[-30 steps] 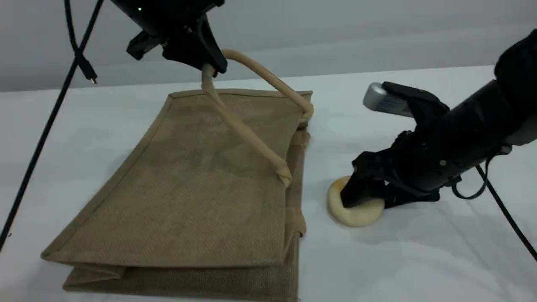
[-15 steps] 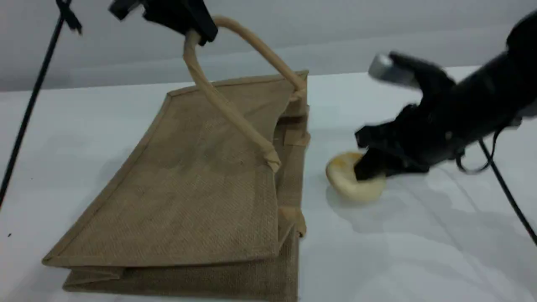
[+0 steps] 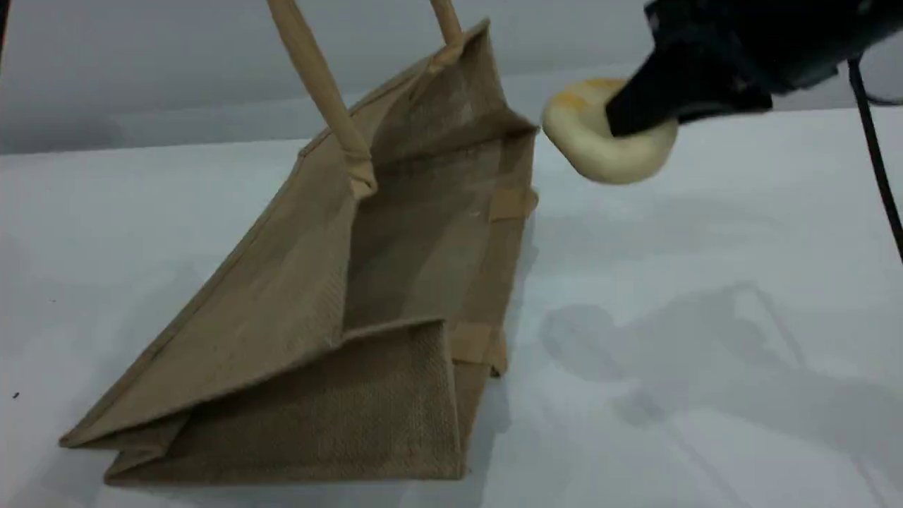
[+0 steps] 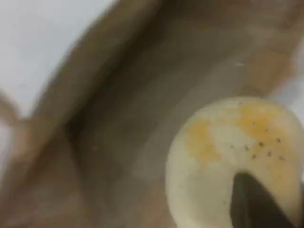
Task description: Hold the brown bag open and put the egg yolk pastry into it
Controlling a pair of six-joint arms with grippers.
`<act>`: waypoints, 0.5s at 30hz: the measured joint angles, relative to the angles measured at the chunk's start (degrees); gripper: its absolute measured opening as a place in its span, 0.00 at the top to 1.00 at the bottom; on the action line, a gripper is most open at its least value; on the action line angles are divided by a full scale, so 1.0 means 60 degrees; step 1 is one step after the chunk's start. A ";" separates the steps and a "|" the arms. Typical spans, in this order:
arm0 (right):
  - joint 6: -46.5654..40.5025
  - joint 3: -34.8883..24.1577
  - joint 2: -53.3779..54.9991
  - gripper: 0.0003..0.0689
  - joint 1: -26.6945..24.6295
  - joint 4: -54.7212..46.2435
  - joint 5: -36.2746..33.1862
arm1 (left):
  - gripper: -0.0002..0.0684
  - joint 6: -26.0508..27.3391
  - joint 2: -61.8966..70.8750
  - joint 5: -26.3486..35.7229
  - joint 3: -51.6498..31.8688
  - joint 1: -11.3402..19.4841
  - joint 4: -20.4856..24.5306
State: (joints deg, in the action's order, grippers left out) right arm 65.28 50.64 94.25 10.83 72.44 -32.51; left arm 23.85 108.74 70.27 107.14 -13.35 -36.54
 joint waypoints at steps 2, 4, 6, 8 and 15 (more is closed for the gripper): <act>-0.0066 0.0000 -0.0181 0.94 0.0000 0.0009 -0.0147 | 0.88 0.0000 -0.0133 0.0000 0.0000 0.0000 -0.0275; -0.0066 0.0000 -0.0206 0.94 0.0000 0.0030 -0.0178 | 0.88 0.0250 -0.0260 -0.0009 0.0000 0.0000 -0.0754; -0.0066 0.0000 -0.0206 0.94 0.0000 0.0030 -0.0178 | 0.88 0.0597 -0.0417 -0.0027 0.0000 0.0000 -0.1295; -0.0066 0.0000 -0.0206 0.94 0.0000 0.0030 -0.0223 | 0.88 0.0907 -0.0538 -0.0039 0.0000 -0.0008 -0.1610; -0.0058 0.0009 -0.0197 0.94 0.0000 0.0061 -0.0433 | 0.88 0.0958 -0.0592 -0.0039 -0.0017 -0.0008 -0.1632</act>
State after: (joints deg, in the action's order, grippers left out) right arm 64.93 50.70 93.07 10.83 72.81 -35.11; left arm 29.60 105.18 70.04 107.03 -13.39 -46.33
